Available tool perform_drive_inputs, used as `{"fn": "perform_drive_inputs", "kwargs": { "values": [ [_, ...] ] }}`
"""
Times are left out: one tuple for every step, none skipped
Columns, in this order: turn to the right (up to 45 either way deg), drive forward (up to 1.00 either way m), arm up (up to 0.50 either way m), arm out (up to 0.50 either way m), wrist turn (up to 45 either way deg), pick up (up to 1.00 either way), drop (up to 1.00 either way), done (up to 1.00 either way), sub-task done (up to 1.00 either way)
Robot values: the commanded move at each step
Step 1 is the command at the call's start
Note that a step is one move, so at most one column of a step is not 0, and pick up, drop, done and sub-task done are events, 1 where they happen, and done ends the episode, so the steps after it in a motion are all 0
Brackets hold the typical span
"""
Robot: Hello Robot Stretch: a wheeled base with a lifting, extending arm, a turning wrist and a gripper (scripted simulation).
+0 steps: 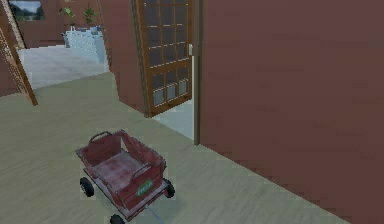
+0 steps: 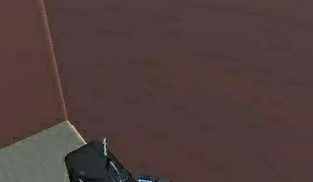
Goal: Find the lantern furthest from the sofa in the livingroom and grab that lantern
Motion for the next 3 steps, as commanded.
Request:
{"fn": "perform_drive_inputs", "kwargs": {
  "values": [
    [0.0,0.00,0.00,0.00,24.0,0.00,0.00,0.00,0.00],
    [0.0,0.00,-0.30,0.00,0.0,0.00,0.00,0.00,0.00],
    [0.0,0.00,0.00,0.00,0.0,1.00,0.00,0.00,0.00]
  ]
}}
